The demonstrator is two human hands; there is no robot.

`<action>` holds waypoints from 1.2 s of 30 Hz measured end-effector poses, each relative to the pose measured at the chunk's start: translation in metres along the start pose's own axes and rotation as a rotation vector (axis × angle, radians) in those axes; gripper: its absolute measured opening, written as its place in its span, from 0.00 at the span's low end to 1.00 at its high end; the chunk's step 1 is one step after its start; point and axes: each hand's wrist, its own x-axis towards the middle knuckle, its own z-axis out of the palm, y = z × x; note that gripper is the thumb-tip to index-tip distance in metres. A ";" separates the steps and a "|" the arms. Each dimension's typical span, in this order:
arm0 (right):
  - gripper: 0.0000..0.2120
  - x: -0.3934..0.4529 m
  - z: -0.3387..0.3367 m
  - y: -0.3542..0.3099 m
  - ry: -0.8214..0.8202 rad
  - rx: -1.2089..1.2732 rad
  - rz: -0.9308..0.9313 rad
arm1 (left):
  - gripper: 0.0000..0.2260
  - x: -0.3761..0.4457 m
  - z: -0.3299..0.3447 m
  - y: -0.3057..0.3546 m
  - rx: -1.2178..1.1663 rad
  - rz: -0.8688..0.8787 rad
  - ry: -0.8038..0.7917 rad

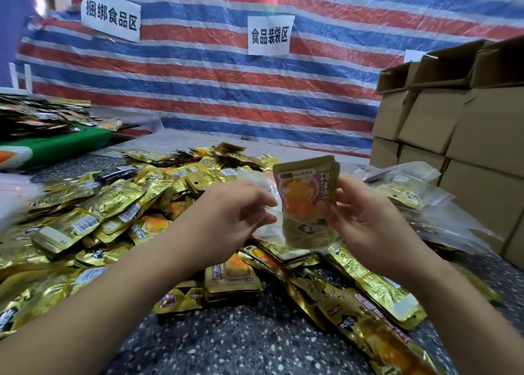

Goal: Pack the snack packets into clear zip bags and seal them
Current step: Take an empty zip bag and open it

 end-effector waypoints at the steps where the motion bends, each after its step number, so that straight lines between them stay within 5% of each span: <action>1: 0.14 0.000 -0.001 0.001 -0.027 -0.010 0.018 | 0.10 0.000 0.000 0.000 -0.015 0.005 0.044; 7: 0.11 -0.001 -0.004 0.002 -0.021 -0.062 0.030 | 0.21 0.002 0.002 0.003 -0.412 -0.165 0.192; 13: 0.10 0.000 -0.007 -0.005 0.003 -0.010 0.024 | 0.06 0.002 0.004 0.000 -0.427 -0.261 0.115; 24: 0.04 -0.006 0.001 -0.011 -0.267 -0.450 0.013 | 0.06 -0.001 0.015 0.016 -0.417 -0.168 0.038; 27: 0.06 -0.006 0.010 -0.011 -0.133 -0.557 -0.004 | 0.07 -0.002 0.019 0.017 -0.359 -0.156 0.051; 32: 0.17 -0.003 0.008 -0.014 0.279 -0.269 -0.086 | 0.12 0.001 0.012 0.017 -0.540 -0.337 0.297; 36: 0.30 0.000 0.008 -0.007 0.376 0.040 0.188 | 0.11 0.006 0.000 0.014 -0.714 -0.496 0.471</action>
